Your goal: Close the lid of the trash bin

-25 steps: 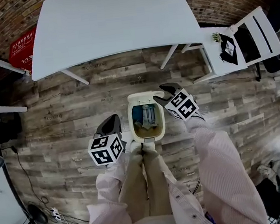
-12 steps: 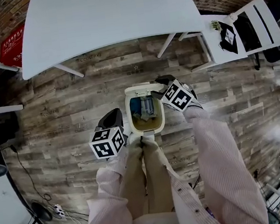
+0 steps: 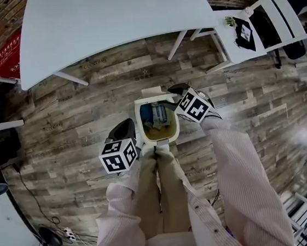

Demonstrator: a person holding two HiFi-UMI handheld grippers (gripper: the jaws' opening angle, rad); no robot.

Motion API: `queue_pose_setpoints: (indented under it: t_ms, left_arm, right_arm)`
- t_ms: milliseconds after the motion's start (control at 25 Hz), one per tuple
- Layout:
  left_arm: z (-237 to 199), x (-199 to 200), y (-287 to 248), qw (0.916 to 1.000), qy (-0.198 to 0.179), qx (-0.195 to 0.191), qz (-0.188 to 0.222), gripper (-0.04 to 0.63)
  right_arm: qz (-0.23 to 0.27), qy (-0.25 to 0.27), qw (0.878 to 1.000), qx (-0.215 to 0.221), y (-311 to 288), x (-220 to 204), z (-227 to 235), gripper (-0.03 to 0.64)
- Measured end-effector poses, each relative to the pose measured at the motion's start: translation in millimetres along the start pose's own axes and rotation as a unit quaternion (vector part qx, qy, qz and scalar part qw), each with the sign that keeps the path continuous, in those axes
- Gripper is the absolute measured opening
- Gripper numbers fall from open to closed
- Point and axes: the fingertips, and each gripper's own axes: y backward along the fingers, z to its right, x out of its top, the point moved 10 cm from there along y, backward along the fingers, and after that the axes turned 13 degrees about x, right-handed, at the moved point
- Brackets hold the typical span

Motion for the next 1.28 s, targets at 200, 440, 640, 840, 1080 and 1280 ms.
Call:
queue_pose_setpoints:
  t_ms: [200, 440, 640, 840, 1080, 1280]
  left_arm:
    - [1, -12, 3, 0.9999, -0.007, -0.013, -0.005, -0.006]
    - [0, -28, 8, 0.9996, -0.015, -0.023, -0.012, -0.006]
    - [-3, -41, 11, 0.9993, -0.02, -0.028, -0.017, -0.006]
    - [-5, -53, 13, 0.9992, -0.02, -0.029, -0.021, -0.006]
    - [-2, -73, 17, 0.9994, -0.011, -0.021, -0.025, -0.006]
    - [3, -88, 21, 0.9998, 0.001, -0.01, -0.019, -0.006]
  right_arm:
    - [0.007, -0.012, 1.0, -0.008, -1, -8, -16, 0.21]
    - [0.011, -0.031, 0.999, -0.014, -4, -23, -38, 0.21]
    - [0.011, -0.033, 0.999, -0.017, -9, -35, -53, 0.21]
    - [0.012, -0.044, 0.999, -0.011, -16, -48, -65, 0.21]
    - [0.016, -0.066, 0.998, -0.001, -25, -66, -79, 0.21]
    - [0.043, -0.09, 0.995, 0.004, -32, -81, -86, 0.21]
